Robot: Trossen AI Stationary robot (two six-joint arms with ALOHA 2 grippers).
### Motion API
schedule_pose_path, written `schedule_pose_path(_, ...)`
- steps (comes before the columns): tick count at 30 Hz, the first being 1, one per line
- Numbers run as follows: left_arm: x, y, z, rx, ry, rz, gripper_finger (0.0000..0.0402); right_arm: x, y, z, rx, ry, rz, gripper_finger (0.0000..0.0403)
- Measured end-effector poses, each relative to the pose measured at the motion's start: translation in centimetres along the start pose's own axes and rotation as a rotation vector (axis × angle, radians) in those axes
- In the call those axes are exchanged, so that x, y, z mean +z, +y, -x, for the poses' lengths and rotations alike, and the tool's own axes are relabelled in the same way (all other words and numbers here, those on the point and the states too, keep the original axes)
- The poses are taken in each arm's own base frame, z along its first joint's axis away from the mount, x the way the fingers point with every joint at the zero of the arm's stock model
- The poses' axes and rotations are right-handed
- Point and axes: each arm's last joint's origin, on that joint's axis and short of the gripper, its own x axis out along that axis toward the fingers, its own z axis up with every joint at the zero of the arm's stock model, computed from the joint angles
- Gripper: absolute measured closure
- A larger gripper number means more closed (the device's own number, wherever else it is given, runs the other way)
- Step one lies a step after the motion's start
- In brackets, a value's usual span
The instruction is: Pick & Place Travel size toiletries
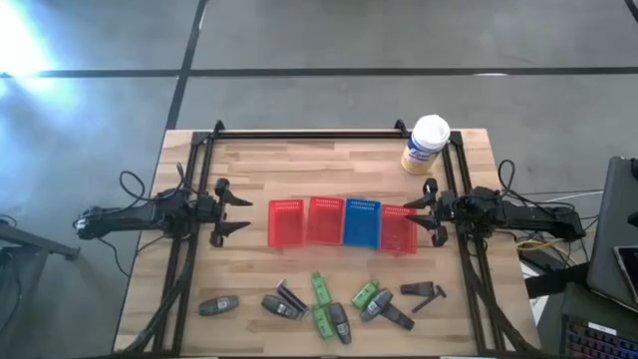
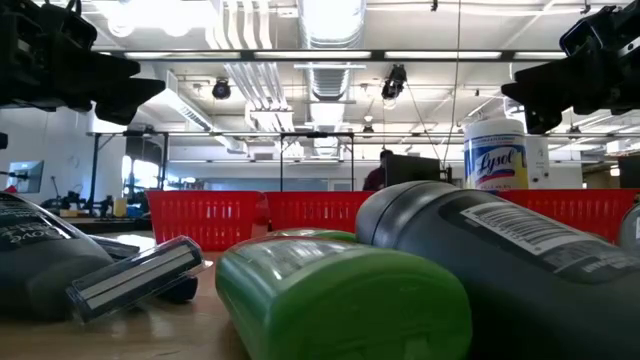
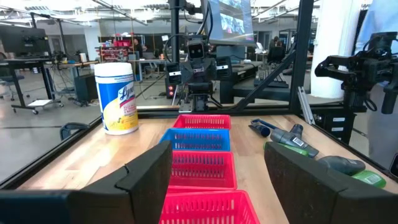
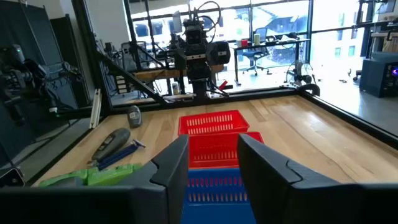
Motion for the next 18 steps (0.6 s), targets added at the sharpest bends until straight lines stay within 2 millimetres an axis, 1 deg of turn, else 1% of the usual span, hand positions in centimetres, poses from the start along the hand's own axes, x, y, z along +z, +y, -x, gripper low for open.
schedule_pose_path(13, 0.00, 0.00, 0.00, 0.000, 0.000, 0.000, 0.0140, 0.02, 0.00, 0.00, 0.001, -0.002, -0.008, 0.0314)
schedule_pose_path(15, 0.00, 0.00, 0.00, 0.000, 0.000, 0.000, 0.0140, 0.06, 0.02, 0.00, 0.003, -0.006, -0.134, 0.0321)
schedule_pose_path(18, 0.00, 0.00, 0.00, 0.000, 0.000, 0.000, 0.0140, 0.08, 0.02, 0.00, 0.004, -0.007, -0.451, 0.0331)
